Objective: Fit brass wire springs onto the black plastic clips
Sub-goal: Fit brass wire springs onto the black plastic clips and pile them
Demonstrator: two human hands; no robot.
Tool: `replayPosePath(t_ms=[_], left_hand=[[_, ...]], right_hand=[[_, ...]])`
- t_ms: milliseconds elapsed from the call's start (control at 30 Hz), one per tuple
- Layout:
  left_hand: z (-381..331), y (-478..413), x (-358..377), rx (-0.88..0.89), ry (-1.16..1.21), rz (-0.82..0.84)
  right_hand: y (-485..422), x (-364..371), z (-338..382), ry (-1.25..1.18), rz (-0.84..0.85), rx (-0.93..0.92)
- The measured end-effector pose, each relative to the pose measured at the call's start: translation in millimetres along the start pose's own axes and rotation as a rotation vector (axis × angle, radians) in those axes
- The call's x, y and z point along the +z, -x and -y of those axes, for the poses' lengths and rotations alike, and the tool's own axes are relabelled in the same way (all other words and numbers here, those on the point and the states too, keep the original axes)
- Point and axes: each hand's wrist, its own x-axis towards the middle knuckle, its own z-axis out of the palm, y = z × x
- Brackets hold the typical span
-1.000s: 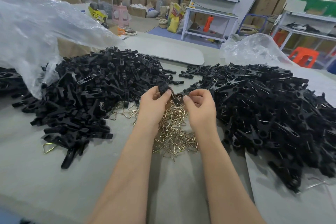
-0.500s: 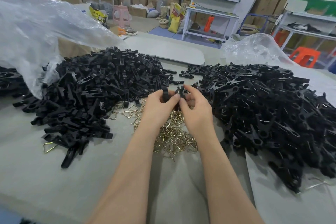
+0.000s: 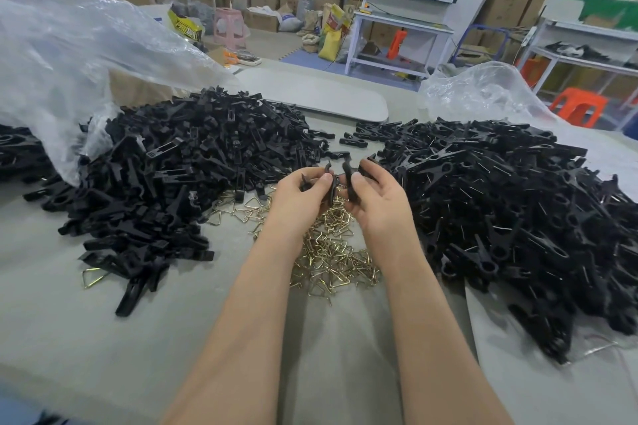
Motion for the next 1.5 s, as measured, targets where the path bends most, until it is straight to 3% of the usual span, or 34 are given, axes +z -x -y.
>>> replayPosePath(t_ms=[133,300,433,533,800,1000,1133,1233,1300,1367,1500], left_hand=[[-0.3,1.7,0.1,0.039,-0.058,-0.008],[-0.4,0.0,-1.5,0.164,-0.167,-0.064],[0.2,-3.1,-2.1,0.208,-0.26,-0.112],[0.8,-3.7,-3.8,0.189,-0.249,-0.097],[-1.1,-1.4,-3.3,0.175,-0.218,-0.003],[-0.8,-1.8,-6.1,0.122,-0.14,0.032],[-5.5,-0.6,-10.2,-0.042,0.177,0.177],[-7.3,0.4,-13.3,-0.105,0.195,0.3],[-7.7,2.1,-12.4,-0.076,0.132,0.312],[-8.2,1.6,-11.3,-0.045,0.133,0.201],[-8.4,-5.3,-20.9,-0.06,0.389,-0.083]], right_hand=[[3.1,5.8,-3.0,0.392,-0.057,-0.164],[6.4,9.9,-7.3,0.67,-0.042,-0.248],[3.0,4.6,-6.2,0.468,-0.104,-0.204],[0.8,4.8,-4.2,0.217,-0.042,-0.084],[1.6,1.7,-5.5,0.47,0.005,-0.222],[1.5,-1.5,-2.8,0.409,-0.029,-0.196],[2.0,-4.0,2.3,0.079,0.088,-0.022],[1.0,-6.2,5.7,-0.067,0.174,0.058],[1.3,-5.0,5.3,-0.021,0.156,0.068],[1.0,-3.4,3.0,0.059,0.064,0.084],[1.0,-11.4,-3.4,0.822,-0.083,-0.137]])
